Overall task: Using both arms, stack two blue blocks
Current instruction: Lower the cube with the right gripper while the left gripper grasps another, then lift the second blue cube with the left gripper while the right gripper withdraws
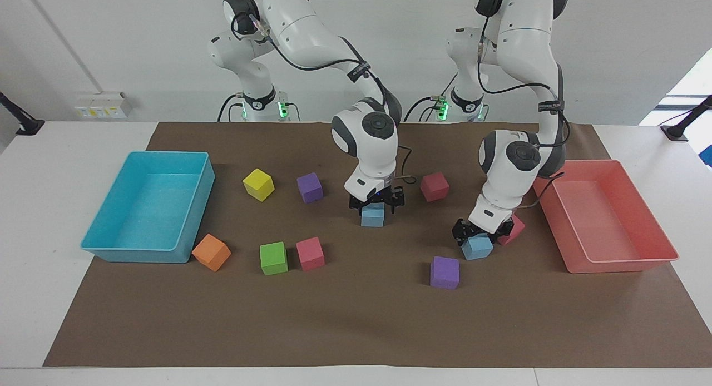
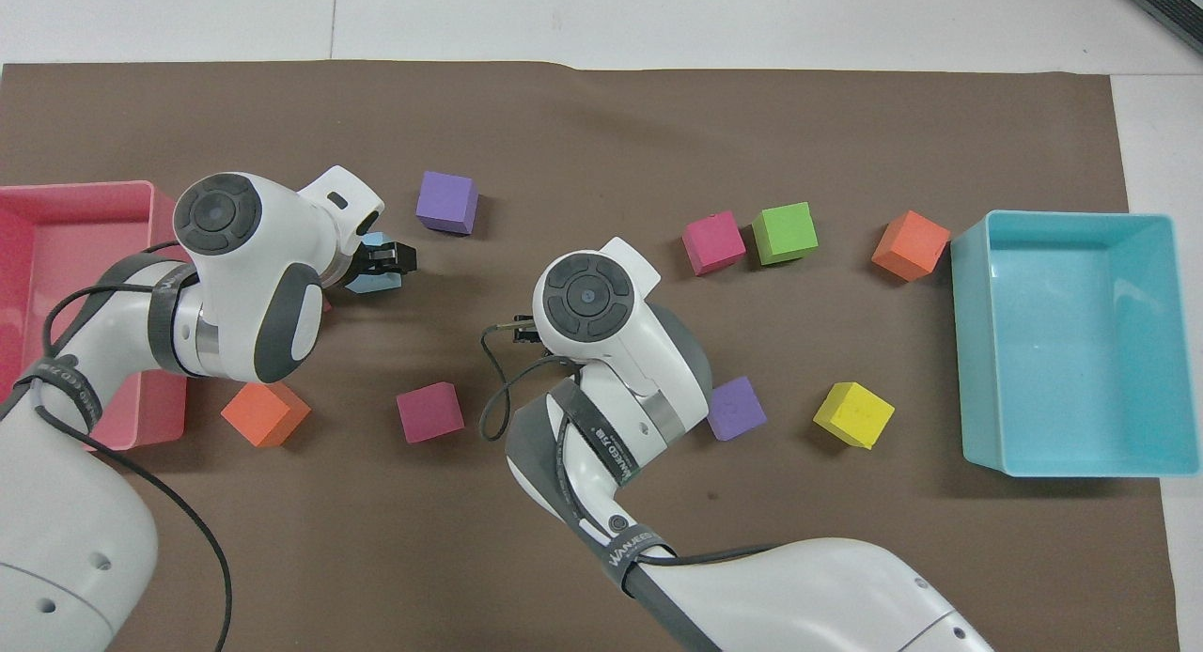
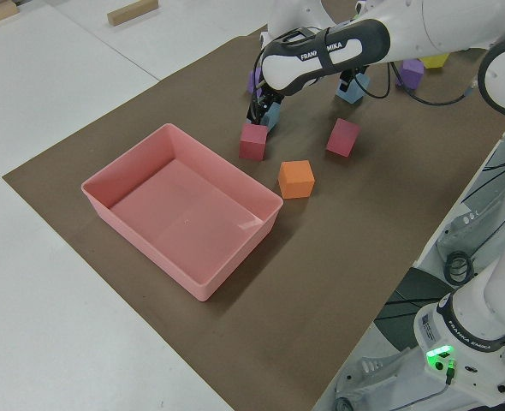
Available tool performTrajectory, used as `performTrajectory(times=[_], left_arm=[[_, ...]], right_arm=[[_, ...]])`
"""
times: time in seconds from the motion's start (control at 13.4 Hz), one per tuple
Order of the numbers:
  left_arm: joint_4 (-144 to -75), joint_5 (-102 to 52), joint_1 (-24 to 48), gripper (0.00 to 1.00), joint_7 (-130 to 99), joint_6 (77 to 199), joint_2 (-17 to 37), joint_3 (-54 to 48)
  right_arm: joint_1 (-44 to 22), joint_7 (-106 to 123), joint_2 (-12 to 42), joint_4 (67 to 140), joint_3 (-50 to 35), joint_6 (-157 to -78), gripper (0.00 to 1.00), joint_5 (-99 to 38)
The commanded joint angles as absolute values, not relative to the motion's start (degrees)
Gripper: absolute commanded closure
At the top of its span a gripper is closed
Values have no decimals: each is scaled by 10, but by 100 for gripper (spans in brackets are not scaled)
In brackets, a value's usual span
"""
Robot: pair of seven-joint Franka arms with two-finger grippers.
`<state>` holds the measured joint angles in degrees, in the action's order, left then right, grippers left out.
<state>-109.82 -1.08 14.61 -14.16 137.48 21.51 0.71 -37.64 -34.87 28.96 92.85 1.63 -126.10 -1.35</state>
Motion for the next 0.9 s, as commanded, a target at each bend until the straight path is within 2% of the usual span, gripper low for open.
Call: performTrajectory(times=[0.0, 0.37, 0.6, 0.67, 0.82], left_arm=[[-1107, -6, 155, 0, -151, 1390, 214, 15], [-1106, -6, 154, 0, -151, 1392, 214, 15], [-1104, -6, 154, 0, -151, 1397, 214, 15], [-1103, -6, 153, 9, -151, 1397, 214, 15], [-1103, -6, 154, 33, -151, 1397, 214, 15]], right_arm=[[-373, -366, 240, 939, 18, -1225, 0, -11], [-334, -355, 135, 940, 18, -1136, 0, -11], [-321, -345, 101, 940, 18, -1093, 0, -11], [-311, -329, 99, 940, 18, -1087, 0, -13], [-288, -288, 102, 940, 17, -1086, 0, -32]])
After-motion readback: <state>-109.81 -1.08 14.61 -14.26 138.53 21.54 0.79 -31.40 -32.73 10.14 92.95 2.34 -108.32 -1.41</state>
